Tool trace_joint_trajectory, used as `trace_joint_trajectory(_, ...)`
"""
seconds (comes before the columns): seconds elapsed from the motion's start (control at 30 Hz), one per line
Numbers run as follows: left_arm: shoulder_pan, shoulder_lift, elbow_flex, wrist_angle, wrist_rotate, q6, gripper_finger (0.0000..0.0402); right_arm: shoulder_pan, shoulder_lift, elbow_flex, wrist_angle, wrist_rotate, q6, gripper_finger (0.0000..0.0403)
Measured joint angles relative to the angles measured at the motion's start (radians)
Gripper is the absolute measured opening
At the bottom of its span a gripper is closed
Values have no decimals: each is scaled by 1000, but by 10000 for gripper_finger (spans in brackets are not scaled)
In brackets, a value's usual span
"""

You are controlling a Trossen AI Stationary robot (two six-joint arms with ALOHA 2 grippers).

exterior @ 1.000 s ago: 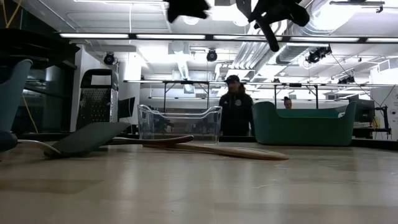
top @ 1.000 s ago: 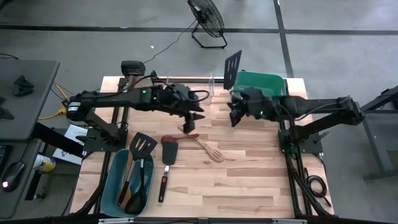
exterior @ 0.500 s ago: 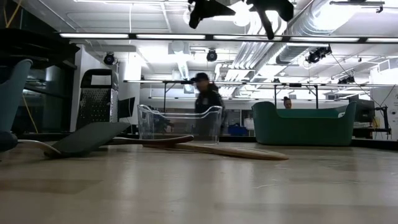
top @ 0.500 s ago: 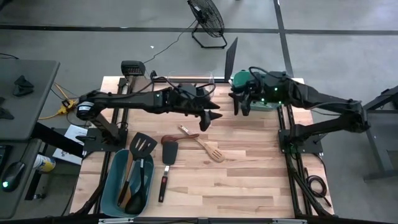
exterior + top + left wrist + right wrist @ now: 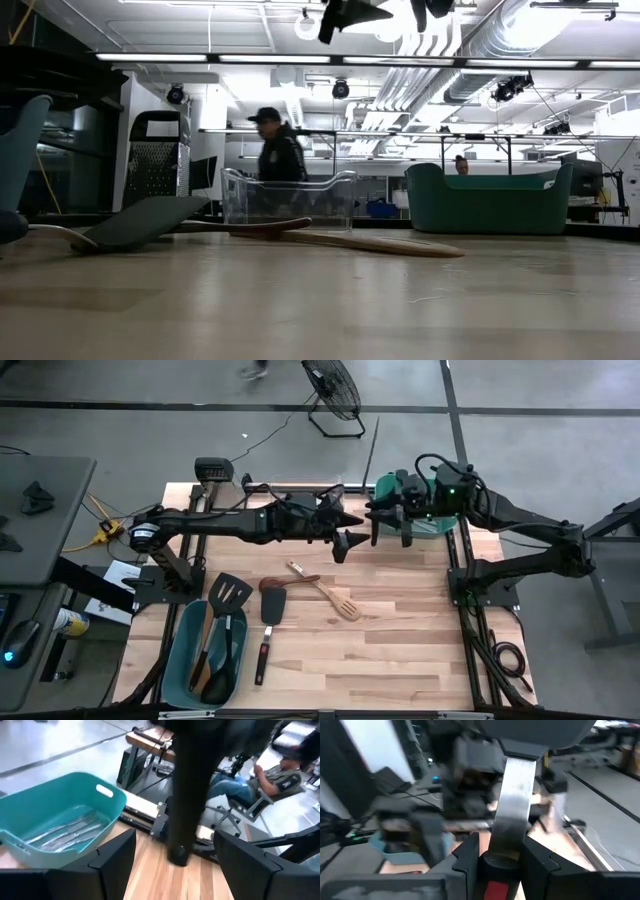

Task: Pick & Place Kitchen Items
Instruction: Put the right spatula into the transparent bin

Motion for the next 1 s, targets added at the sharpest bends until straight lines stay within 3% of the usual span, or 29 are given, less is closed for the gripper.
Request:
trace_joint_trajectory(0.33, 0, 12, -1, 49, 0, 0, 265, 2, 47, 0, 126, -82, -31, 99)
trace_joint_trajectory(0.77, 0, 11, -1, 45, -1, 2, 264, 35, 101, 0, 198, 1, -20, 99)
trace_joint_trajectory(1.0, 0, 11, -1, 41, 3, 4, 212, 36, 103, 0, 193, 2, -22, 99)
